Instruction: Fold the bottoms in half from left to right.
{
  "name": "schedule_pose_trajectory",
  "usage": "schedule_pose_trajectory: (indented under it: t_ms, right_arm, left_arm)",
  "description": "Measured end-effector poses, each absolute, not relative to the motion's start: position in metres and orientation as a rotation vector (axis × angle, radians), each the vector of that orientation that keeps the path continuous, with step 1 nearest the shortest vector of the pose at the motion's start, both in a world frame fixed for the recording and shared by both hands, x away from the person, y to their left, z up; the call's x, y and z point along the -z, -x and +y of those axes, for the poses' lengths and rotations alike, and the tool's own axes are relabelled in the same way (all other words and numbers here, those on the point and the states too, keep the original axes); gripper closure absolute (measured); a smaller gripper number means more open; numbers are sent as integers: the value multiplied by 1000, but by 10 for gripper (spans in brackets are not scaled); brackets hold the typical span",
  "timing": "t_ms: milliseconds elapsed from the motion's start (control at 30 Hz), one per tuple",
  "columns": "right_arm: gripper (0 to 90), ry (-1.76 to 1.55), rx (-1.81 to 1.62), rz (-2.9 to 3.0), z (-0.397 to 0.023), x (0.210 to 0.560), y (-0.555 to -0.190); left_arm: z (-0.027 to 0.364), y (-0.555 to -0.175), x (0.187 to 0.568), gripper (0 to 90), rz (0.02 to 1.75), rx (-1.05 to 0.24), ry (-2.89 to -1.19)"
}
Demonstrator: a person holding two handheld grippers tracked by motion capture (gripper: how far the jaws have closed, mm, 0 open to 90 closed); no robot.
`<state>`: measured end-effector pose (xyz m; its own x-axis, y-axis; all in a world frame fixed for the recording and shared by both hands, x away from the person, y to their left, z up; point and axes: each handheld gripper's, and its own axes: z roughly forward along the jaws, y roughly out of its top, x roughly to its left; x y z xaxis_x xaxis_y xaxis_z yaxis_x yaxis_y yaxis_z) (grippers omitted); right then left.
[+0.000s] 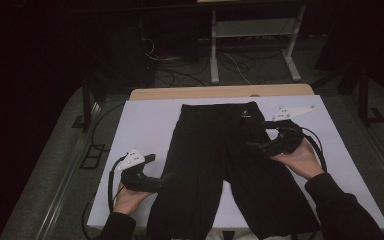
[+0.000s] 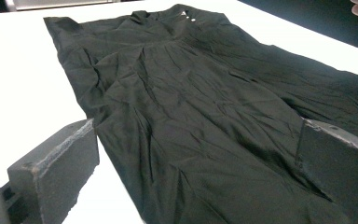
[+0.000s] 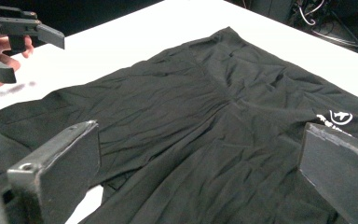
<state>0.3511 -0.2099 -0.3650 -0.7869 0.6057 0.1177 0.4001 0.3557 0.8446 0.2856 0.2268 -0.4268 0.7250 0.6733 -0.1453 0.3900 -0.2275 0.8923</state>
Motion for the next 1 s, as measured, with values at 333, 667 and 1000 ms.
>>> schedule_pose_trajectory:
  t_ms: [333,667,1000]
  right_arm:
    - [0,-887,-1386,2430,-194,360,-364]
    - [0,-844,-1380,2453,-176,350,-378]
    - [0,-844,-1356,2453,-166,346,-389]
  left_arm:
    - [227,-286,427,0,826,-328,-1850]
    - [227,-286,427,0,832,-318,-1864]
    - [227,-286,427,0,831,-321,-1862]
